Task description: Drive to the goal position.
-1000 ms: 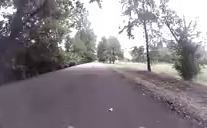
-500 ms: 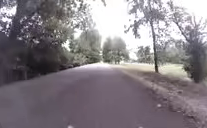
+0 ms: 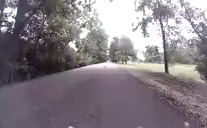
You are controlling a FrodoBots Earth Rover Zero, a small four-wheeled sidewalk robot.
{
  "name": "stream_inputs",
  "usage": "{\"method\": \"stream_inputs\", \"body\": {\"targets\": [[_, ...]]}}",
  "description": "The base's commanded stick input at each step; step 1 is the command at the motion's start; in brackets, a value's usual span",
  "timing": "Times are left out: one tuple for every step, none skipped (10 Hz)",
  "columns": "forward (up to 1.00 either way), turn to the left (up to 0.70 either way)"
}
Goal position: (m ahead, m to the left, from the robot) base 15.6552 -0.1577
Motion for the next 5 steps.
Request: {"method": "stream_inputs", "body": {"targets": [[1.00,-0.17],[1.00,-0.16],[1.00,-0.15],[1.00,-0.14],[1.00,-0.09]]}}
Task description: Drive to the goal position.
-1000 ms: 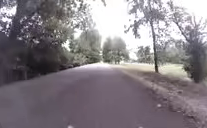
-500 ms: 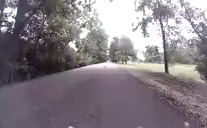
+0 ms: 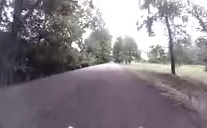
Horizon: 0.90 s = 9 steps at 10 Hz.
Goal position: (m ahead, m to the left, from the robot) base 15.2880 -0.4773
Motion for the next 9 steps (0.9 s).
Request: {"method": "stream_inputs", "body": {"targets": [[1.00,-0.06],[1.00,-0.05],[1.00,-0.05],[1.00,-0.05],[1.00,-0.06],[1.00,-0.06],[1.00,-0.07],[1.00,-0.06],[1.00,-0.05]]}}
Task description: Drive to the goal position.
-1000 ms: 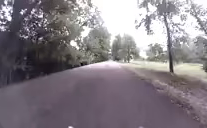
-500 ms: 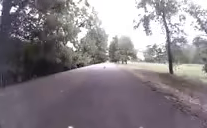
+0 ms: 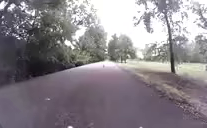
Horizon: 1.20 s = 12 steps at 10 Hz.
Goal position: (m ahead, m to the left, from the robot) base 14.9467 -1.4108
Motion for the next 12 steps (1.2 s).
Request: {"method": "stream_inputs", "body": {"targets": [[1.00,-0.05],[1.00,-0.05],[1.00,-0.05],[1.00,-0.05],[1.00,-0.05],[1.00,-0.04],[1.00,-0.05],[1.00,-0.10],[1.00,-0.13],[1.00,-0.13],[1.00,-0.13],[1.00,-0.13]]}}
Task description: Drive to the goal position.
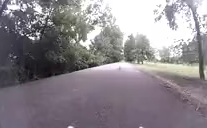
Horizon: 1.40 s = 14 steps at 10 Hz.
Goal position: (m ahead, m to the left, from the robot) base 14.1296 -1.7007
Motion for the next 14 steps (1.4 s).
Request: {"method": "stream_inputs", "body": {"targets": [[1.00,-0.14],[1.00,-0.14],[1.00,-0.14],[1.00,-0.15],[1.00,-0.15],[1.00,-0.16],[1.00,-0.17],[1.00,-0.17],[1.00,-0.18],[1.00,-0.18],[1.00,-0.18],[1.00,-0.18],[1.00,-0.12],[1.00,0.01]]}}
